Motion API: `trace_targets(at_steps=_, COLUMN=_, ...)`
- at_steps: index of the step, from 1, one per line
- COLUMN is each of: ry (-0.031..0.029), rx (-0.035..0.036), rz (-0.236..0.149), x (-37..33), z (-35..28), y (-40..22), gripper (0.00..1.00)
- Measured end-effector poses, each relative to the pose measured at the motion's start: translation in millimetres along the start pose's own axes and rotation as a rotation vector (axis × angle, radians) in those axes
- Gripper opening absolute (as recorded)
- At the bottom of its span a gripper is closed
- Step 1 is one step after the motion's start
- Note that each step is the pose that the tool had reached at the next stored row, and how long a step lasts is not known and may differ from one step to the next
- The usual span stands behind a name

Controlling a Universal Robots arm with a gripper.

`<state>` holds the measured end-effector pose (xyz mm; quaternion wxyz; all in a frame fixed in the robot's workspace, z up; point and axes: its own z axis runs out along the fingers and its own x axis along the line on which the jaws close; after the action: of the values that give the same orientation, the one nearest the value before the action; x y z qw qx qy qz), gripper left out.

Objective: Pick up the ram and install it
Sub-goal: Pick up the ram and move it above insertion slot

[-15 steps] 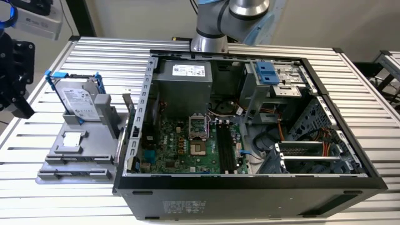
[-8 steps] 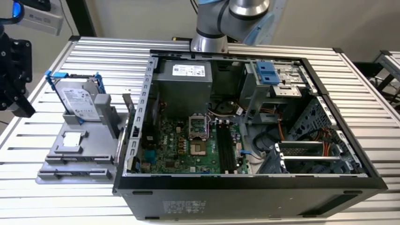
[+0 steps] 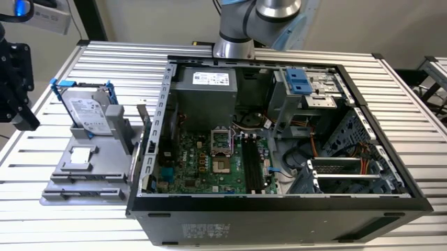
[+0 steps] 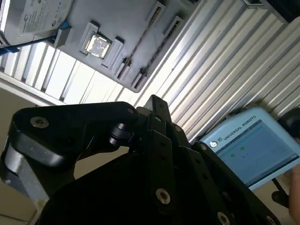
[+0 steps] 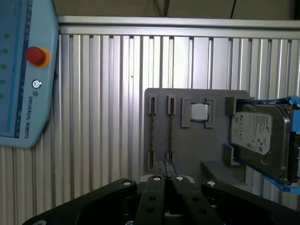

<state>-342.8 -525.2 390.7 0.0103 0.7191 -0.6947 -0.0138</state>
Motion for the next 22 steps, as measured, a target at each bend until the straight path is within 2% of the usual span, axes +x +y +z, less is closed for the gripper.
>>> trace_targets(at_steps=3, ry=0.0002, rx=-0.0002, rz=-0.047, x=-0.1, z=0.0, y=0.1, gripper=0.0)
trace_targets(at_steps=4, ry=-0.0028, rx=-0.0001, rz=-0.057, x=-0.1, z=0.0, y=0.1, gripper=0.0)
trace_targets(at_steps=5, ry=-0.0076, rx=0.0002, rz=-0.065, x=-0.1, z=0.0, y=0.1, gripper=0.0)
trace_targets(at_steps=7, ry=-0.0213, rx=0.0018, rz=-0.071, x=-0.1, z=0.0, y=0.1, gripper=0.0)
trace_targets(at_steps=9, ry=-0.0408, rx=0.004, rz=-0.072, x=-0.1, z=0.0, y=0.1, gripper=0.0)
trace_targets(at_steps=10, ry=-0.0448, rx=0.0042, rz=-0.072, x=-0.1, z=0.0, y=0.1, gripper=0.0)
trace_targets(at_steps=14, ry=-0.0457, rx=0.0046, rz=-0.063, x=-0.1, z=0.0, y=0.1, gripper=0.0)
trace_targets(at_steps=22, ry=-0.0486, rx=0.0074, rz=0.034, x=-0.1, z=0.5, y=0.2, gripper=0.0)
